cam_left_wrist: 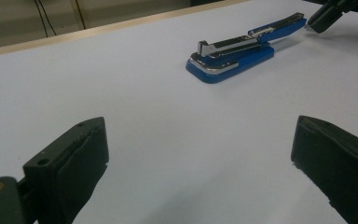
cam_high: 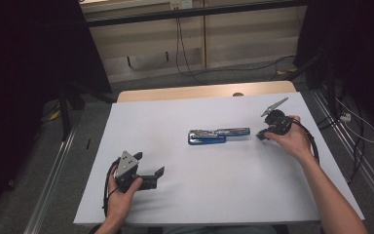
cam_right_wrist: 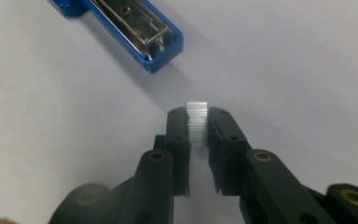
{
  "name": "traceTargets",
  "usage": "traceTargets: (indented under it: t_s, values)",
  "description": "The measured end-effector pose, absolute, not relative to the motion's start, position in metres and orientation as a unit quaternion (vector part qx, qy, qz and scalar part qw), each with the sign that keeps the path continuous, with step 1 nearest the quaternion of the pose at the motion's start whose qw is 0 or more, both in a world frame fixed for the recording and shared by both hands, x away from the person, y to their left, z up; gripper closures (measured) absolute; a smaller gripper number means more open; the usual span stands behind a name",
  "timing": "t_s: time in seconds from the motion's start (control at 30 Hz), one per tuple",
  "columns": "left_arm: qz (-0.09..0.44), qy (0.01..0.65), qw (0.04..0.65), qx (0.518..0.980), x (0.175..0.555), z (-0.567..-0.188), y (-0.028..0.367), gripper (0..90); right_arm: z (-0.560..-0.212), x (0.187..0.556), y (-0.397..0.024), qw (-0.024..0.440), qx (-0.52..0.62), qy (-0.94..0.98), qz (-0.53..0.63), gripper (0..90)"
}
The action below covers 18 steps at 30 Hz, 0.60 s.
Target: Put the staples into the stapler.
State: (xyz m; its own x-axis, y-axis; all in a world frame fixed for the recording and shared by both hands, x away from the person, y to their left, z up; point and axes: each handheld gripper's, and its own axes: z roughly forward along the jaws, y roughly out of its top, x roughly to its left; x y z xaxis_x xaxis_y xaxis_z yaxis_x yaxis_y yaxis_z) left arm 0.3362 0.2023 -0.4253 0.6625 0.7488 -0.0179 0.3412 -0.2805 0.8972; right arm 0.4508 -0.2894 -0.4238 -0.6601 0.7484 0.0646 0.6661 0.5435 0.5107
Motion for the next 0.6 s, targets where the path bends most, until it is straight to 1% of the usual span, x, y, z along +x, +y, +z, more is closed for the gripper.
traceTargets:
  t_s: [0.2,0.33,0.6]
  values:
    - [0.21,0.356,0.488,0.769,0.3363,-0.4248,0.2031,4.1,-0.4278,0.45,-0.2873,0.08,0.403,0.874,0.258,79.5]
    - [0.213,0.354,0.491,0.767,0.3359,-0.4235,0.2042,4.1,-0.4245,0.4489,-0.2861,0.084,0.402,0.872,0.264,79.4]
    - [0.214,0.356,0.494,0.764,0.3363,-0.423,0.2065,4.1,-0.422,0.4466,-0.2914,0.088,0.41,0.855,0.304,79.5]
